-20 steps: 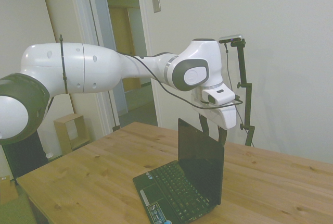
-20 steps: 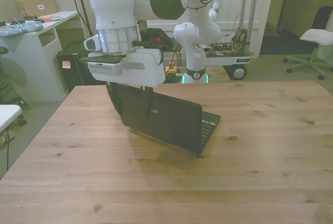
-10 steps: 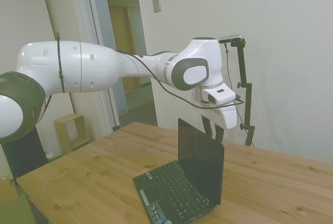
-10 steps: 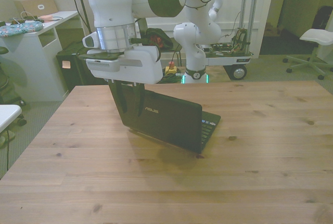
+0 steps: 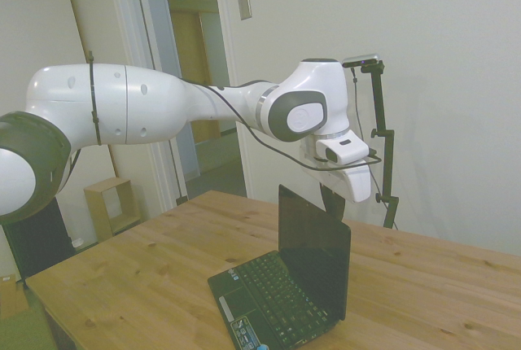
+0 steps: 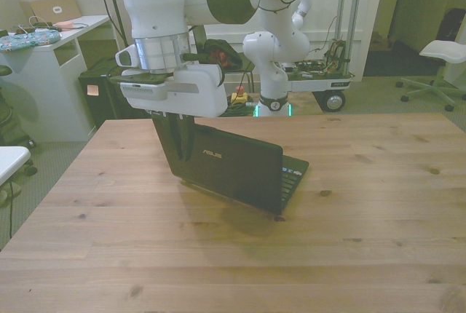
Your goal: Close the laptop
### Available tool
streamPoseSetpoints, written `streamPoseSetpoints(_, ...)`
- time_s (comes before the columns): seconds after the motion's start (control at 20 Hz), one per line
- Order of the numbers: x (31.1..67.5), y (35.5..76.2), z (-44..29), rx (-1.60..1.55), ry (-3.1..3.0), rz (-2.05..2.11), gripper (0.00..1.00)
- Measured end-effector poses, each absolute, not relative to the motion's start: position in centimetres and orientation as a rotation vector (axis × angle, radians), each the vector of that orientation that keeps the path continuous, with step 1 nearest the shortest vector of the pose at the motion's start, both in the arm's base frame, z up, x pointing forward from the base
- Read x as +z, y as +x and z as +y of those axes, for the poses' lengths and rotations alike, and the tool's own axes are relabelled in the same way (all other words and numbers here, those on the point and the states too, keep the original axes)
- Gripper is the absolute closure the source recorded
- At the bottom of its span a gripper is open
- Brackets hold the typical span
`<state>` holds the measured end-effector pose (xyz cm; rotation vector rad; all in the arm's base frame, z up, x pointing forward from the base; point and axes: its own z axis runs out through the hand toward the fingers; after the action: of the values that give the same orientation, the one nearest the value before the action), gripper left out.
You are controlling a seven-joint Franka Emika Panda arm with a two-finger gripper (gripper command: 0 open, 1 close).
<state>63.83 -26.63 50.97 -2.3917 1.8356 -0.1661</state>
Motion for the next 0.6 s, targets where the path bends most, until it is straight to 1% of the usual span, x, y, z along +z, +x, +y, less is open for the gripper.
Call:
streamPoseSetpoints(0.25,51.4,63.4,-25.6,-0.140,-2.385,1.841,1.00)
streamPoseSetpoints(0.6,51.5,61.7,-20.8,-0.067,-2.402,1.807,1.00)
